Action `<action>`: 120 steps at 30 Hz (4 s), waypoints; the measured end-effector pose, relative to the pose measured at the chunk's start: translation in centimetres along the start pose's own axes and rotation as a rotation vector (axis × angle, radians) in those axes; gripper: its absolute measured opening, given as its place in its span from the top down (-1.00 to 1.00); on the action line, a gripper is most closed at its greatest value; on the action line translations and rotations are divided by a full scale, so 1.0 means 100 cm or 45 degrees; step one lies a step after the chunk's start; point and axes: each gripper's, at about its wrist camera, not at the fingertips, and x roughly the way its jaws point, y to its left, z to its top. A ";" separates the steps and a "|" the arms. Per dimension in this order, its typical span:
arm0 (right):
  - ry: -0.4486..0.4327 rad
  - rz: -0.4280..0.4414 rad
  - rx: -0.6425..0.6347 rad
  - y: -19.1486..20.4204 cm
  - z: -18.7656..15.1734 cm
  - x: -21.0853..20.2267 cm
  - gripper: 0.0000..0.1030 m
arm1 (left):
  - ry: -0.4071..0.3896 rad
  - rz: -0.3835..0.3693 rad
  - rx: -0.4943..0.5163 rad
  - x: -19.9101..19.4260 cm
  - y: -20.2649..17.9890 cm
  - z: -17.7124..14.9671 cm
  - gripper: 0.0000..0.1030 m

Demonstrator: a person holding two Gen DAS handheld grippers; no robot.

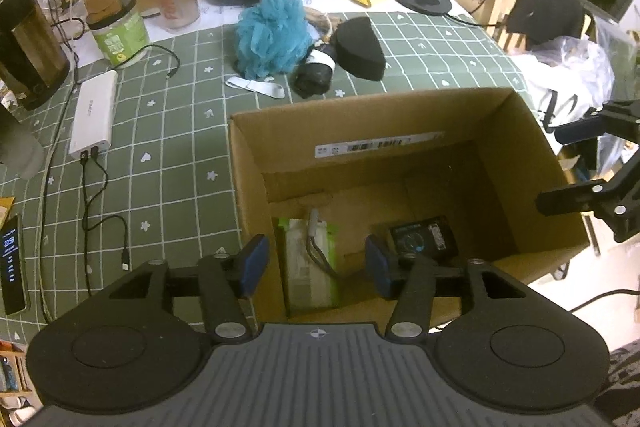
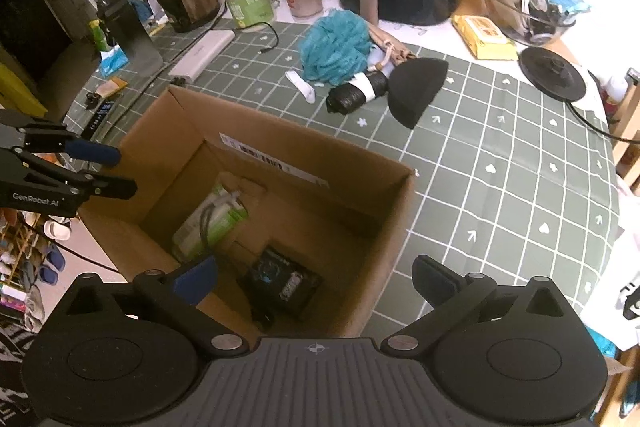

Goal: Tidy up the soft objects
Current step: 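Open the right tool over the box, then move both tools toward the table items, then lower the right tool onto the black foam sponge and close it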

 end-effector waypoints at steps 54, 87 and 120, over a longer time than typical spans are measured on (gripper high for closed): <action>-0.193 -0.236 0.286 -0.090 0.069 0.017 -1.00 | -0.224 0.006 -0.110 0.008 0.044 0.062 -0.35; -0.161 -0.172 -0.053 -0.118 0.164 0.173 -0.99 | -0.196 0.010 -0.333 0.022 0.103 0.052 -0.35; -0.046 -0.362 -0.071 -0.131 0.168 0.232 -0.88 | -0.162 -0.001 -0.367 0.031 0.124 0.049 -0.35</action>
